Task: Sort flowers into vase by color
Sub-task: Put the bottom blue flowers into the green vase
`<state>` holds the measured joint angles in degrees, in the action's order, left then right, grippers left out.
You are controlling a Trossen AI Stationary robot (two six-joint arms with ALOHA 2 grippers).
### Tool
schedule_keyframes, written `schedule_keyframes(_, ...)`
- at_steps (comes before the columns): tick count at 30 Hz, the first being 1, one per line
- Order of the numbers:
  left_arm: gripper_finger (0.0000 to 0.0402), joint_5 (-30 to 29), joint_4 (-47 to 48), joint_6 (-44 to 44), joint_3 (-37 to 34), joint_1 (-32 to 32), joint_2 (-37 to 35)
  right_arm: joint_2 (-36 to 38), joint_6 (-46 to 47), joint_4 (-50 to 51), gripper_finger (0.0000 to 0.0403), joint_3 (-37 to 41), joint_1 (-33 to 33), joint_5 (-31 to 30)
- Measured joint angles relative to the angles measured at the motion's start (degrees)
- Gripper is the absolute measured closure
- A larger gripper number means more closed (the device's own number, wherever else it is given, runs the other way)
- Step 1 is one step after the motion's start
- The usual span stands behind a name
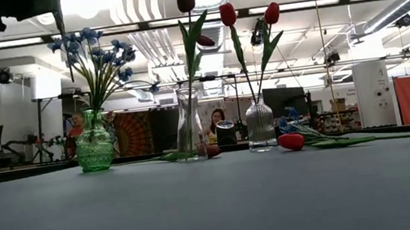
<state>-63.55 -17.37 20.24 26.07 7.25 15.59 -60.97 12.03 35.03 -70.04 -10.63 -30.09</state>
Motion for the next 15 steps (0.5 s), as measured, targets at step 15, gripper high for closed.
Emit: schedule_keyframes(15,0.0401,4.6,0.0,-1.3,0.0,-5.3,2.0,0.0,-0.3,-0.3,0.0165,0.0,0.0,0.0)
